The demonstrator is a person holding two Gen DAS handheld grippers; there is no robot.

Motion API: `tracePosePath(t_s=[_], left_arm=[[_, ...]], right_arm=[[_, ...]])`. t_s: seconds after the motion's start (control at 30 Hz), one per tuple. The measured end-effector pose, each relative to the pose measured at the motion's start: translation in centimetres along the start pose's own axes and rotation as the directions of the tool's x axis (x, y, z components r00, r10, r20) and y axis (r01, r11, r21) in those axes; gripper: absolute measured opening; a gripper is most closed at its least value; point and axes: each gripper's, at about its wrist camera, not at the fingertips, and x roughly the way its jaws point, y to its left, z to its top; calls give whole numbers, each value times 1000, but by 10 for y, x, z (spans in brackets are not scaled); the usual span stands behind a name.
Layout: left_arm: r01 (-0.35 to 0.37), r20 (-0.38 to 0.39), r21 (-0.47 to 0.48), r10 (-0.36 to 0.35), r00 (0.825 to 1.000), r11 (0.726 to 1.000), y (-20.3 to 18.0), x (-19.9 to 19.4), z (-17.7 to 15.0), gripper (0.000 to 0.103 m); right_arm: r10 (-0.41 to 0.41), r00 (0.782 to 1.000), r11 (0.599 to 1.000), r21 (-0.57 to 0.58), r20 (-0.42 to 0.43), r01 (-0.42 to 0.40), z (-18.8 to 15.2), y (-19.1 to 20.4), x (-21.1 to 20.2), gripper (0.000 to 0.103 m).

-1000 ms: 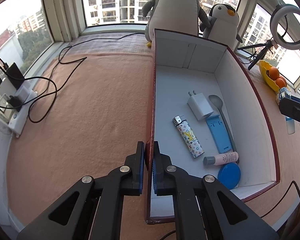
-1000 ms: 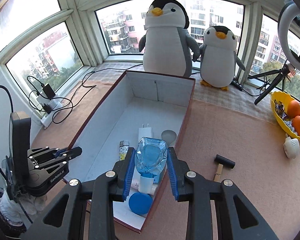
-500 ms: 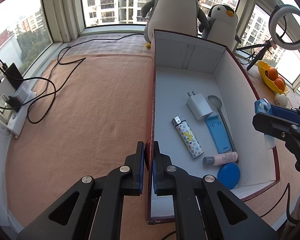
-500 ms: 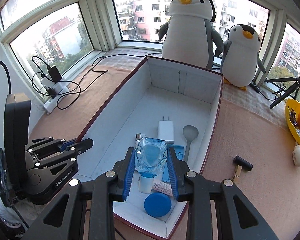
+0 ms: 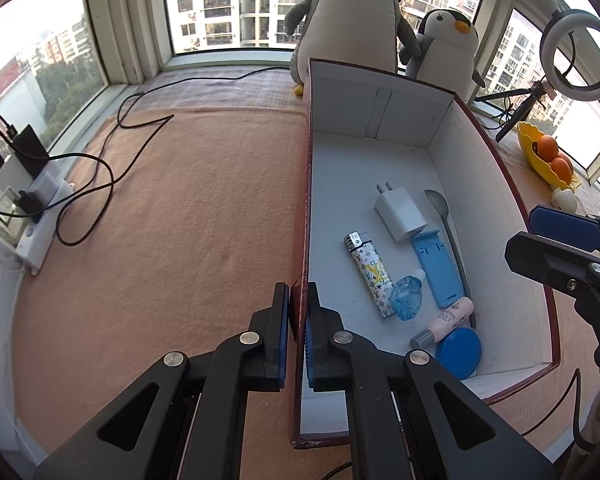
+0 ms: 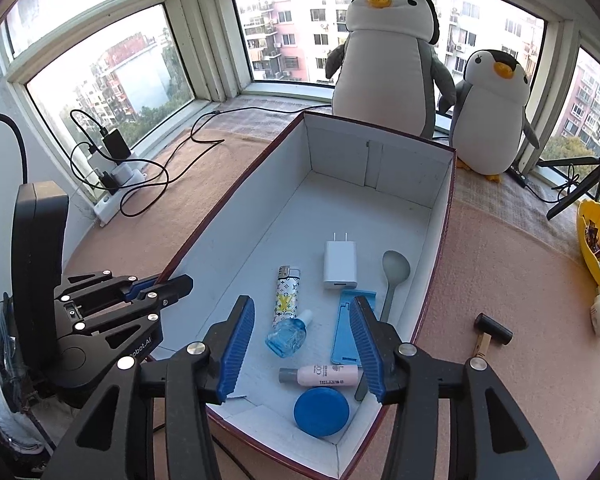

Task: Organize rigid objects
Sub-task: 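Carry the sanitizer bottle into the box and release it by the lighter, then withdraw the open right gripper from the box, then move the right gripper to the black-headed hammer and grasp its head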

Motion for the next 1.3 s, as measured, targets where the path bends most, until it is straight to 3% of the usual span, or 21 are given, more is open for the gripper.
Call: tracePosePath(t_s=[0.33,0.63,0.83,1.03,1.3], left_arm=[[-7,-5,3,7,1000,1000,0,0,0,6],[-20,-16,1,20,1000,1000,-1,1,1,6],[-22,-27,-12,22,999,1000,-1,1,2,5],[-33,-35,-20,33,999,999,-2,1,2,6],[-41,-47,-47,39,998,998,-3,0,3,6]], right_arm=[[8,1000,998,67,22,-9,-5,-21,-8,48],[-33,998,984,178,57,23,-20,-82,-30,48],[-109,994,969,224,-6,108,-42,-140,-21,48],[-98,992,951,285,-76,116,-56,-192,1,48],[-141,979,975,154,-145,163,-45,-194,40,48]])
